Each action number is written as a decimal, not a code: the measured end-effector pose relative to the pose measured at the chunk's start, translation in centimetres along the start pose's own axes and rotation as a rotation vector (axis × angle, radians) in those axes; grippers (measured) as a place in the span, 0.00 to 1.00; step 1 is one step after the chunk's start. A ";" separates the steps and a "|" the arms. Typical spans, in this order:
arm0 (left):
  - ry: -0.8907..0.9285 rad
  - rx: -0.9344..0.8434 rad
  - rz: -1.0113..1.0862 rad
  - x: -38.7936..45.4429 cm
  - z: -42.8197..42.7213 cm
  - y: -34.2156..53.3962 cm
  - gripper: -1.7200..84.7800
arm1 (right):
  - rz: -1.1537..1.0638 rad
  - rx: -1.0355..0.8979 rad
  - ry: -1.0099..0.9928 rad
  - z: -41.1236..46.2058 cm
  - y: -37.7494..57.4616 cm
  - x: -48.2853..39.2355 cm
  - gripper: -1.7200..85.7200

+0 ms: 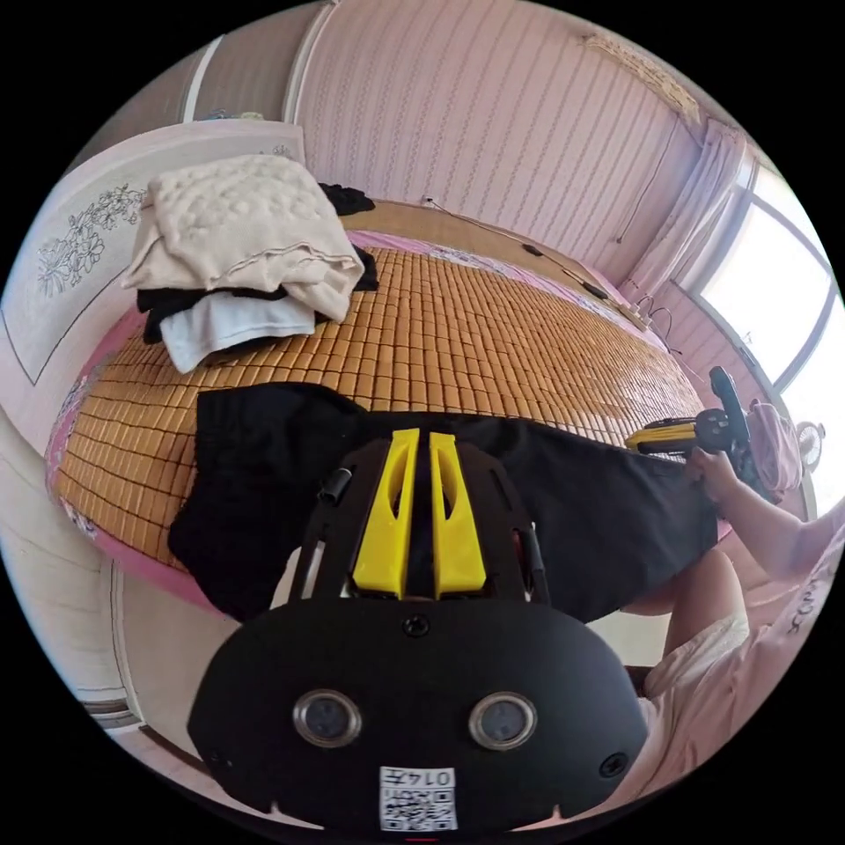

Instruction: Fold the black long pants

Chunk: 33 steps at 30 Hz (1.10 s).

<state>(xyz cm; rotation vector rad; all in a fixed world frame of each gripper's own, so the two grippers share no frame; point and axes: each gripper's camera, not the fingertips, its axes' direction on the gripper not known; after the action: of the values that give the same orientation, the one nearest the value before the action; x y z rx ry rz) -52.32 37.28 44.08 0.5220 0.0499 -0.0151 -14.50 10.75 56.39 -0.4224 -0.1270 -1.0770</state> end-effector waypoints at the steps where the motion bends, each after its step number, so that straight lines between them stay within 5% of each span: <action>1: -0.021 -0.007 -0.002 -2.2 -0.9 1.4 0.05 | -0.024 0.010 -0.015 0.1 -1.0 -0.5 0.06; 9: 0.036 0.043 0.102 -12.0 -3.9 7.4 0.13 | -0.467 0.084 -0.219 2.3 -20.0 -12.0 0.17; 14: 0.091 0.090 0.176 -16.7 -3.0 7.6 0.20 | -0.524 0.021 -0.227 6.4 -29.8 -16.4 0.22; 18: 0.138 0.076 0.236 -20.0 -0.5 6.4 0.25 | -0.564 -0.161 -0.382 10.1 -33.9 -17.7 0.13; 22: 0.247 0.079 0.253 -23.1 2.3 4.6 0.26 | -0.751 -0.074 -0.382 8.2 -33.1 -19.4 0.05; 27: 0.330 -0.064 0.327 -23.6 5.3 3.8 0.22 | -0.975 0.010 -0.607 3.7 -31.9 -20.1 0.03; 33: 0.273 -0.021 0.449 -23.1 2.9 5.6 0.05 | -1.073 0.010 -0.572 2.5 -32.2 -21.7 0.03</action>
<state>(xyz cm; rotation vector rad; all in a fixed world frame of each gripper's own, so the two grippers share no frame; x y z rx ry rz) -75.08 40.77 50.58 0.5019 0.1981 0.4951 -52.68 16.72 60.85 -0.6689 -0.9465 -1.9723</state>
